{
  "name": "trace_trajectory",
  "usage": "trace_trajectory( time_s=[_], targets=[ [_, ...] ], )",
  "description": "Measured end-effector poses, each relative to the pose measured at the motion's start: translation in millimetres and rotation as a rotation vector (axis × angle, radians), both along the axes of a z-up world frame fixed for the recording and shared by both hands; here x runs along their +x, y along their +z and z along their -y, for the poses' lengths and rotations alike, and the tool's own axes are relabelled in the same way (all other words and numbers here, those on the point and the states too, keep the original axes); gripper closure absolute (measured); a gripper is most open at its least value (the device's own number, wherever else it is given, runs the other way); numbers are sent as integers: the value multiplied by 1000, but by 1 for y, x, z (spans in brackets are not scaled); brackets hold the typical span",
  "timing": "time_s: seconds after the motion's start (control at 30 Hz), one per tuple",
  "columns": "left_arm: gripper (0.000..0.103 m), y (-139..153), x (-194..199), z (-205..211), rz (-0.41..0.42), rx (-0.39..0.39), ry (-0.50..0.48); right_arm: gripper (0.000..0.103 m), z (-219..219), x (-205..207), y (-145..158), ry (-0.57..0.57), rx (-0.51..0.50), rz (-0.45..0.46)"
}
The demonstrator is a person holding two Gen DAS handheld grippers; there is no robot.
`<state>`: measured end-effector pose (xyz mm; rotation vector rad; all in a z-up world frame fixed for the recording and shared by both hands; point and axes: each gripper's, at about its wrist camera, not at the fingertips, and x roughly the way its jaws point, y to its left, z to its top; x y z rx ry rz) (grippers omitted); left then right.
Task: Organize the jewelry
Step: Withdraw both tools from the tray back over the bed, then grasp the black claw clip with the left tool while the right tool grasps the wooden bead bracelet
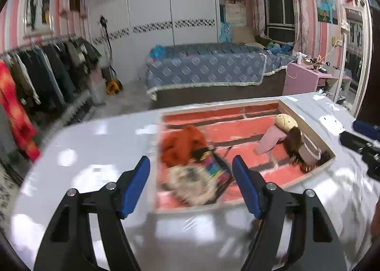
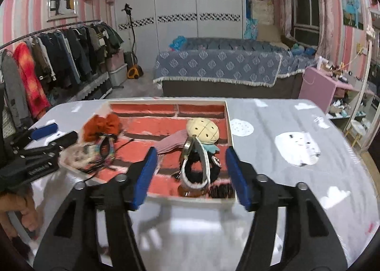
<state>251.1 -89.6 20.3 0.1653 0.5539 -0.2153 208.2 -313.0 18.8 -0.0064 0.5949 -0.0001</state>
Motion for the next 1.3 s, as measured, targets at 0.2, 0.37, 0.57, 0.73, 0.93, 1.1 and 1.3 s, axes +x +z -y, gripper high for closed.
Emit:
trace_trajectory(
  time_s=[0.2,0.37,0.57,0.73,0.93,1.1,1.3],
  targets=[
    [26,7,-80,-78,49,-50,87,25,-6,-82,9,3,44,37],
    [21,-23,-135,-129,44,0,174,20,-22,-139,-11,16,68,22],
    [20,-44,-161,-167,43,-58,249,20,-42,-174,-35,29,30,7],
    [16,-45,-163,-172,29,-78,248,15,-46,-175,-34,11,4,31],
    [16,-44,-161,-174,23,-87,254,14,-45,-172,-34,6,-11,32],
    [16,-45,-157,-172,14,-75,258,13,-45,-171,-35,8,-6,24],
    [16,-45,-154,-176,-3,-95,255,12,-45,-170,-35,9,-3,21]
  ],
)
